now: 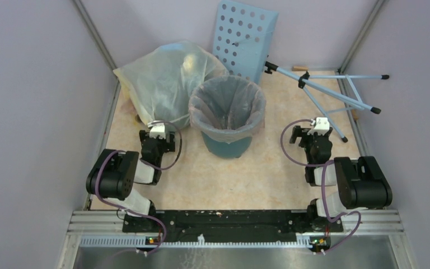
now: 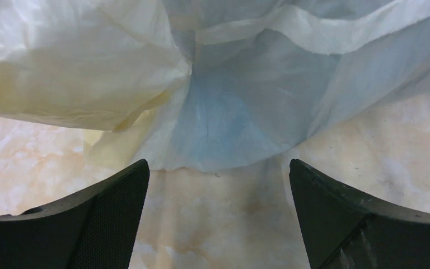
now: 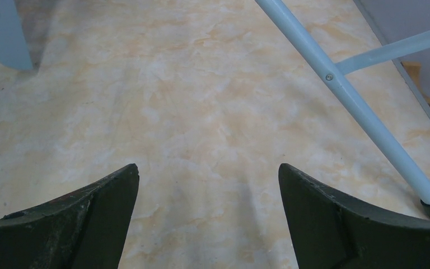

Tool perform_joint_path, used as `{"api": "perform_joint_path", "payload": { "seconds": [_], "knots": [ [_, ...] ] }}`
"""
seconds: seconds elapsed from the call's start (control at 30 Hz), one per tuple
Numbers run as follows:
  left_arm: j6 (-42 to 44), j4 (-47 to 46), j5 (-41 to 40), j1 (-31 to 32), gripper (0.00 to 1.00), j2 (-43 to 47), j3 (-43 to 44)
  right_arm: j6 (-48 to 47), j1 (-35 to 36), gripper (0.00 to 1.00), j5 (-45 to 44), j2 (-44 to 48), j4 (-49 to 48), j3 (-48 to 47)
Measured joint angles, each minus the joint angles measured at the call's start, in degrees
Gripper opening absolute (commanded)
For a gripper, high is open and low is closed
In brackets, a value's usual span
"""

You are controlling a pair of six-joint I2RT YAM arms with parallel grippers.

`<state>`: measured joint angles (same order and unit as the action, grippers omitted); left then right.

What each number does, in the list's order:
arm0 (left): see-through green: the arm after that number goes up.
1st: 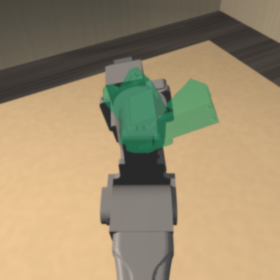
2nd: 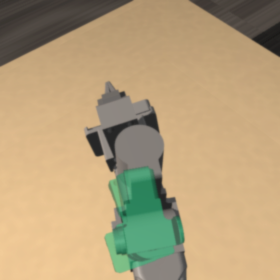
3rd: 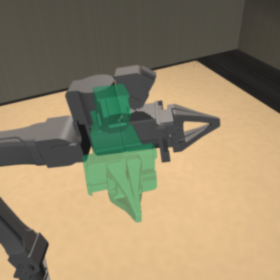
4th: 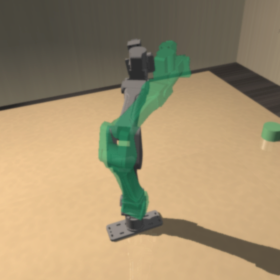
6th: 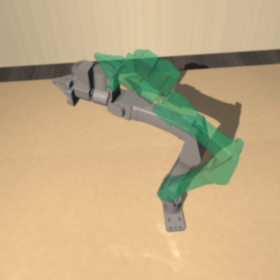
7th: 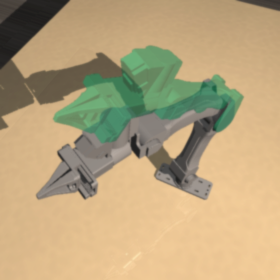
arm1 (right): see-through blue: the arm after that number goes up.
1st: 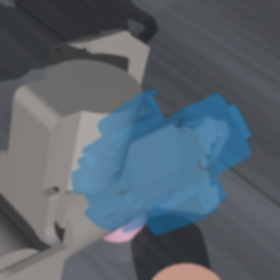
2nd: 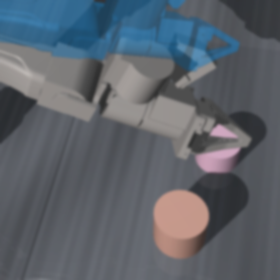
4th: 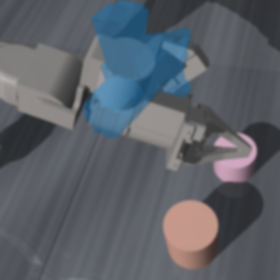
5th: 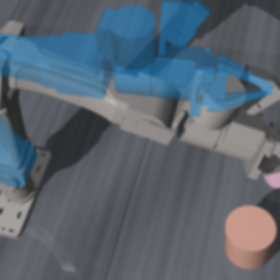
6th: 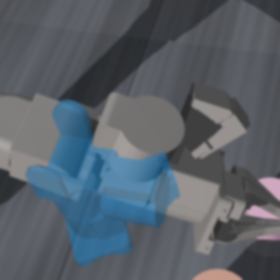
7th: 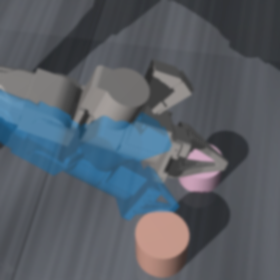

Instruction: Put the trash bags into the trash bin

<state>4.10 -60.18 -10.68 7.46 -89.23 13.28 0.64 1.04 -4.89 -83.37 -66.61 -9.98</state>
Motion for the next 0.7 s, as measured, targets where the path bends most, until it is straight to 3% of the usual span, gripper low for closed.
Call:
{"api": "perform_joint_path", "payload": {
  "seconds": [0.27,0.7],
  "knots": [
    [2.1,-4.9,9.6,-1.7,0.99,-1.2,-0.1,0.0,0.0,0.94,0.0,0.0,0.0,0.0],
    [1.5,-3.8,11.9,-3.2,0.99,-1.3,1.9,0.0,0.0,0.94,0.0,0.0,0.0,0.0]
  ]
}}
